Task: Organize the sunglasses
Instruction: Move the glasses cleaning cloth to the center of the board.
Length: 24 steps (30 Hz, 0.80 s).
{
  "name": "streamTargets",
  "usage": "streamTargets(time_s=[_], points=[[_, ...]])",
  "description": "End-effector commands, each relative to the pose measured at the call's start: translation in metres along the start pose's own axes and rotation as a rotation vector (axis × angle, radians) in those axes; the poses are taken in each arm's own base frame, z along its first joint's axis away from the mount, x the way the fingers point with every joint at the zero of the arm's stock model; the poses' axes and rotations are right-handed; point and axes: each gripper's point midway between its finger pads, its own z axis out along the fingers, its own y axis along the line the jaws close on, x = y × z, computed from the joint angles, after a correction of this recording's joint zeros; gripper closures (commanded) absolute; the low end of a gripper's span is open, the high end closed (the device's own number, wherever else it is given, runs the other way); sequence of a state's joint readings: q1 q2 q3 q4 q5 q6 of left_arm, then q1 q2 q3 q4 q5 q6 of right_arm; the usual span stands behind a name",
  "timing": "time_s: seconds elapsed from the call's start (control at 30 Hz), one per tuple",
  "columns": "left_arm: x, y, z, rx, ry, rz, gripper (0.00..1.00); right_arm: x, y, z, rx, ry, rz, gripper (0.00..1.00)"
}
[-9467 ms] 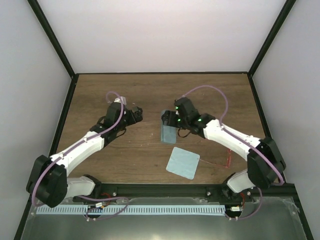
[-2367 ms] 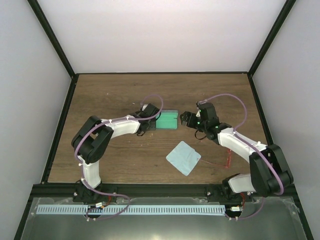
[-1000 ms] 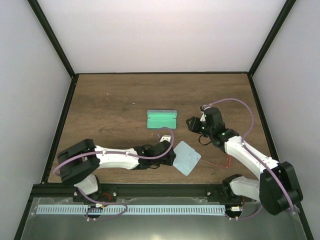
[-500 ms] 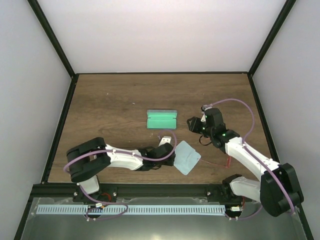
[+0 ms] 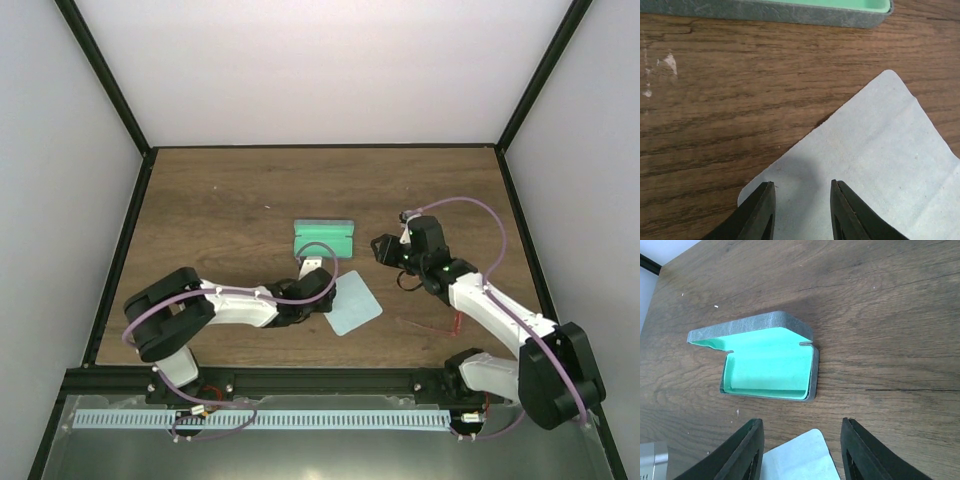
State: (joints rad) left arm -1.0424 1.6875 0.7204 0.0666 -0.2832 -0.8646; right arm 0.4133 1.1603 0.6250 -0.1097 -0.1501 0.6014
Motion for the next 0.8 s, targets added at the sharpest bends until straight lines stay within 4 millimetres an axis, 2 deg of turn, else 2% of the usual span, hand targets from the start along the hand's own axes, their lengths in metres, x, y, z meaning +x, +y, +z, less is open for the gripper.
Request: streamTargets(time_s=[0.0,0.13,0.3,0.43,0.6,0.67,0.77], points=[[-0.001,0.010,0.004,-0.087,0.036,0.071,0.65,0.000,0.005,0.003,-0.035,0.006,-0.017,0.56],[-0.013,-0.006,-0.003,-0.044,0.015,0.083,0.55,0.004,0.006,0.007,-0.045,0.029,-0.016,0.60],[-0.014,-0.017,-0.025,0.028,-0.014,0.075,0.47,0.011,0.008,0.014,-0.065,0.067,-0.015,0.74],[0.014,-0.046,-0.040,0.140,0.014,0.083,0.46,0.012,0.005,0.018,-0.054,0.073,-0.011,0.83],[0.062,-0.092,-0.037,0.330,0.124,0.089,0.46,0.013,0.004,0.019,-0.050,0.076,-0.007,0.88],[0.078,-0.096,-0.028,0.359,0.173,0.083,0.46,0.012,0.003,0.019,-0.045,0.074,-0.010,0.88],[0.092,-0.087,-0.017,0.332,0.208,0.072,0.46,0.012,0.002,0.019,-0.036,0.072,-0.013,0.87]])
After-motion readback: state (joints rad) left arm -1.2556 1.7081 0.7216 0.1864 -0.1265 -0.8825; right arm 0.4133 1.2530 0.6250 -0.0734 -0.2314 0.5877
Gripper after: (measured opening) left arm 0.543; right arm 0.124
